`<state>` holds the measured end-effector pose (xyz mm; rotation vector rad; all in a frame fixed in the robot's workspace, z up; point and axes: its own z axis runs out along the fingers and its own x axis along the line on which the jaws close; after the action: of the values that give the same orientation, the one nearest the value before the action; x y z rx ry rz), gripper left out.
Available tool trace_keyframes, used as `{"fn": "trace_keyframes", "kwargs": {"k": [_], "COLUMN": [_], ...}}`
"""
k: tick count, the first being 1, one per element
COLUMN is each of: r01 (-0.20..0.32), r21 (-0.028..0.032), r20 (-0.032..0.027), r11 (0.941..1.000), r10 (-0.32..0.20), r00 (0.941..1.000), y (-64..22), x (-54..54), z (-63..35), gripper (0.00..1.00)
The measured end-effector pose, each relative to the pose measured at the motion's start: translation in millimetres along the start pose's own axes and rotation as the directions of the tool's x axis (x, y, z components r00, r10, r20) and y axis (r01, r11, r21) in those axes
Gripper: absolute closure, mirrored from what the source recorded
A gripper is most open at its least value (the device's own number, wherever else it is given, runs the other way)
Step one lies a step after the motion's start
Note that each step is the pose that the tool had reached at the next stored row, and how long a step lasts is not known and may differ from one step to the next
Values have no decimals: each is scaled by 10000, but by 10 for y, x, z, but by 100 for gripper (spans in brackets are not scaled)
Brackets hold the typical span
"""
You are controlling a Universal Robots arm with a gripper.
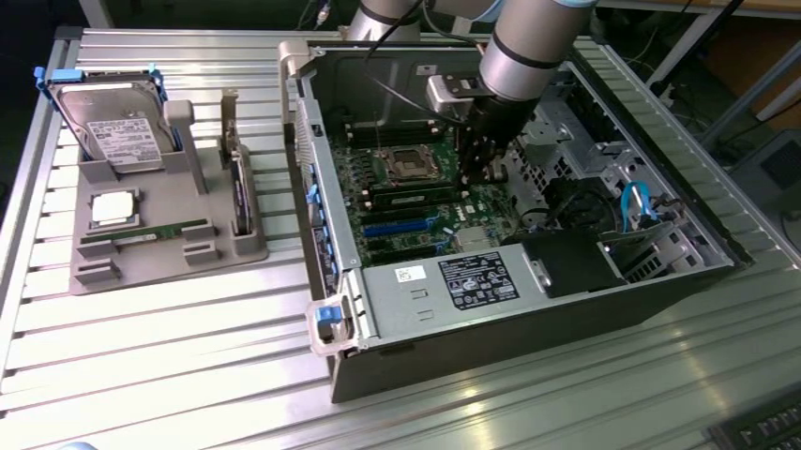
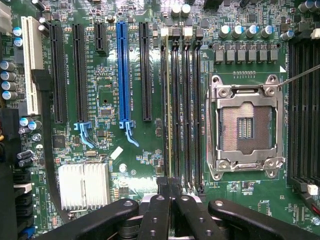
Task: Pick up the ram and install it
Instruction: 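Press down the ram until it locks into place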
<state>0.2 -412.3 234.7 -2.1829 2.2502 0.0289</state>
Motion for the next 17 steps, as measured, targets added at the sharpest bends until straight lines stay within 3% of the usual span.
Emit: {"fn": "trace_keyframes", "kwargs": {"k": [13,17], "r01": [-1,1], "r21": [0,-29], "r20": [-6,1], "r11": [10000,10000], "r10": [1,-1], "r00": [10000,10000], "y": [-1,-1], "x": [11,12], "z": [38,34], "gripper": [89,89]}}
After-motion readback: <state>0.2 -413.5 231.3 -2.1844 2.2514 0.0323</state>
